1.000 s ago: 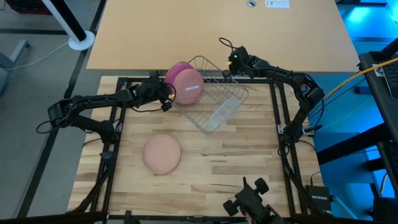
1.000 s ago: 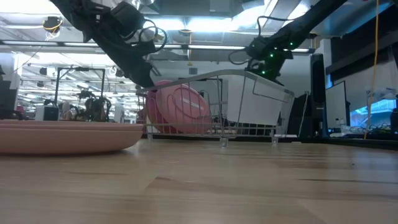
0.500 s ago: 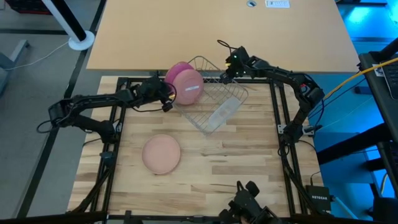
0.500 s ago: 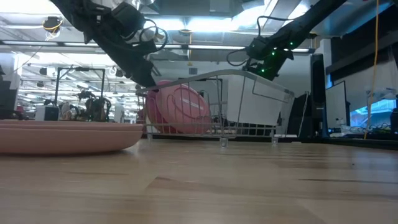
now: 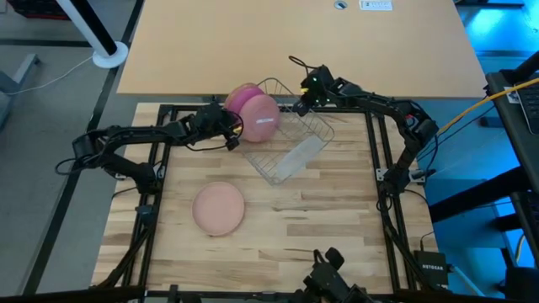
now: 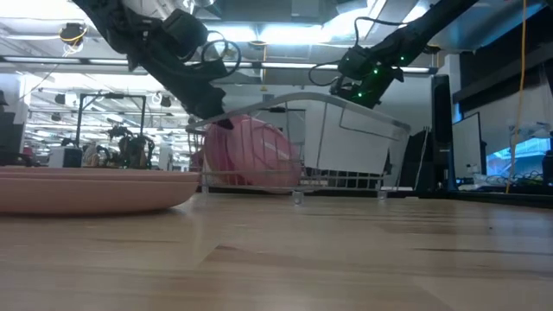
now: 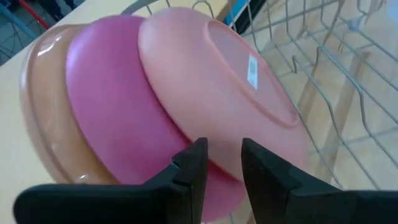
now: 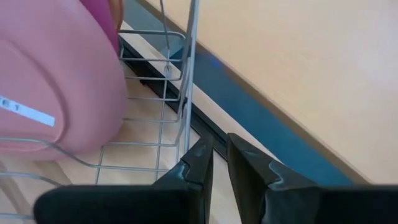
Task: Sort dishes
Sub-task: Adjust the colored plates
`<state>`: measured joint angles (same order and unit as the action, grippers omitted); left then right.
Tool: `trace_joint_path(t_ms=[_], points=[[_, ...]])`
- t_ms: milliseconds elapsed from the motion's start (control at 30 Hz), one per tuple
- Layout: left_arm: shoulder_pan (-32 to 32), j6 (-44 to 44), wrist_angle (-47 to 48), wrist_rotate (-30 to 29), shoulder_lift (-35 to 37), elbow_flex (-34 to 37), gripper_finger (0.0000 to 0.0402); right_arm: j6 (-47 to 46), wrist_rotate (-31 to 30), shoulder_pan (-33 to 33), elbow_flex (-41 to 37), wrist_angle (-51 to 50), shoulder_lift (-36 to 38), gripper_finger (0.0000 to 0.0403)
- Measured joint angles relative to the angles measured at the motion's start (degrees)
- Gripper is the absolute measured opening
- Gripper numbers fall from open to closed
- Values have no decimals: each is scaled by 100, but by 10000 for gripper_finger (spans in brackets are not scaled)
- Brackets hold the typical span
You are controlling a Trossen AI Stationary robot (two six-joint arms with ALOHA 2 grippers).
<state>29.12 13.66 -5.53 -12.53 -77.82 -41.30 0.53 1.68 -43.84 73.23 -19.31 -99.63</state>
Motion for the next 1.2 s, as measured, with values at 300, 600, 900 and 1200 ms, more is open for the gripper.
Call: trace_joint_path(t_ms=[300,600,900,1200], points=[[-54,0,-258,0,89,7,90,-4,65,5,0,-22,0,53],[-405,-86,-125,-4,1096,5,90,-3,-1,5,0,-17,0,53],[-439,-1071,1244,-10,2299,-2,90,-2,-12,1,0,-9,0,53],[-191,-1340,1938,-793,2065,-4,90,-1,-14,1,0,-1,0,53]])
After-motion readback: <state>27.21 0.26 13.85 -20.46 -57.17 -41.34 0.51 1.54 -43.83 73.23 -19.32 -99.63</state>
